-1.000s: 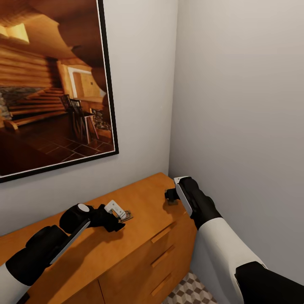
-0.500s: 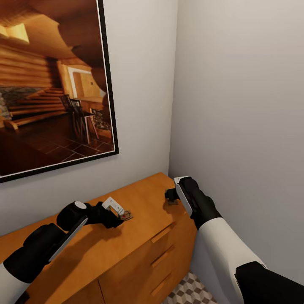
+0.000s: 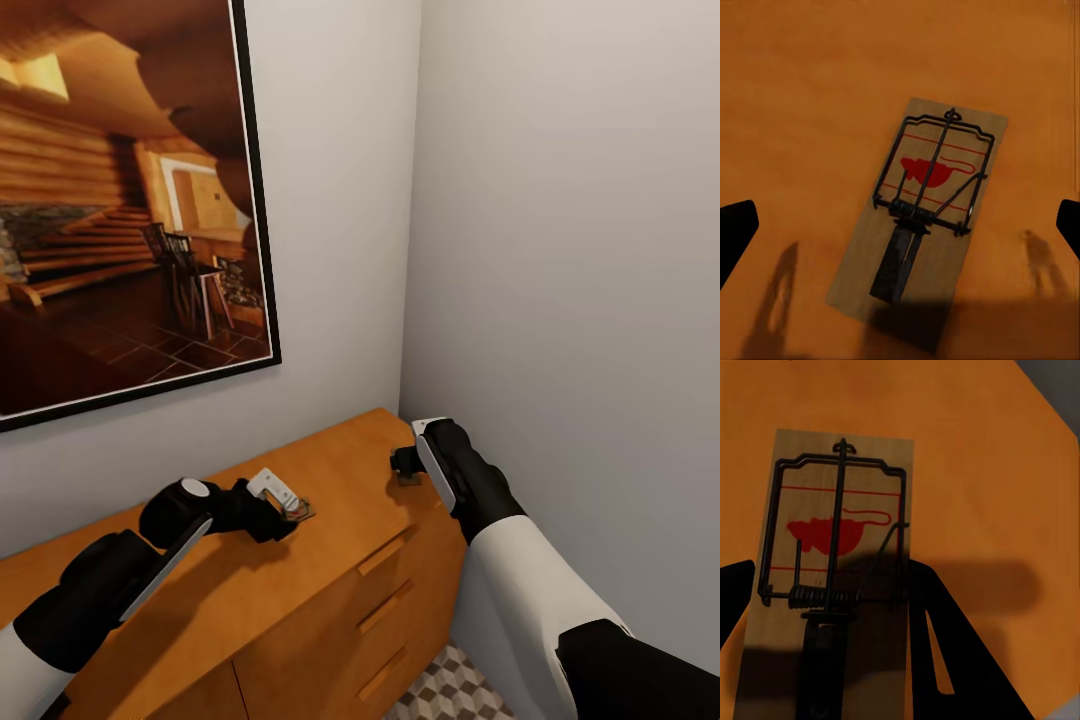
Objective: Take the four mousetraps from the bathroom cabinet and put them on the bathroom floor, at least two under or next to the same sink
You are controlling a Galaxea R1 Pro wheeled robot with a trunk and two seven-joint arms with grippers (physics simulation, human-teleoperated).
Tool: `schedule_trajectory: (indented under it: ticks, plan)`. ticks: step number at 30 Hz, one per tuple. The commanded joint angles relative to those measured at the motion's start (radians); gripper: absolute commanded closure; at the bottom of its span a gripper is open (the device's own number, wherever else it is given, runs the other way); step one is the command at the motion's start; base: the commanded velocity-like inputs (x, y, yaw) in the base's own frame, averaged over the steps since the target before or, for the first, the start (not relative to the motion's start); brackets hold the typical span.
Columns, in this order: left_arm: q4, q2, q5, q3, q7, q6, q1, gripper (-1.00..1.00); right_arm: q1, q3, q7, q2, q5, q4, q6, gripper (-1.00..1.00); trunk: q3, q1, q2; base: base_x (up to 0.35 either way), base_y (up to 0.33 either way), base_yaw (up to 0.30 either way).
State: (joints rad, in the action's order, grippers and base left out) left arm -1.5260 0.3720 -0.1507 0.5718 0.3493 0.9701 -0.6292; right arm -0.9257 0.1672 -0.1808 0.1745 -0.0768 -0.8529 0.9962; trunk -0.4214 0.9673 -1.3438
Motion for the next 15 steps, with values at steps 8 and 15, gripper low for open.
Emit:
schedule_trajectory:
  ticks: [8, 15]
  plan:
    - [-0.001, -0.002, -0.007, 0.056, -0.004, -0.004, -0.001, -1.00, -0.001, 0.001, -0.010, 0.000, -0.011, 0.000, 0.003, 1.00, -0.026, 0.031, -0.057, 0.000, 0.000, 0.000]
    - [0.000, 0.002, -0.007, 0.059, -0.005, -0.006, -0.001, -1.00, -0.001, 0.001, -0.009, 0.000, -0.012, 0.001, 0.002, 1.00, -0.033, 0.038, -0.071, 0.000, 0.000, 0.000]
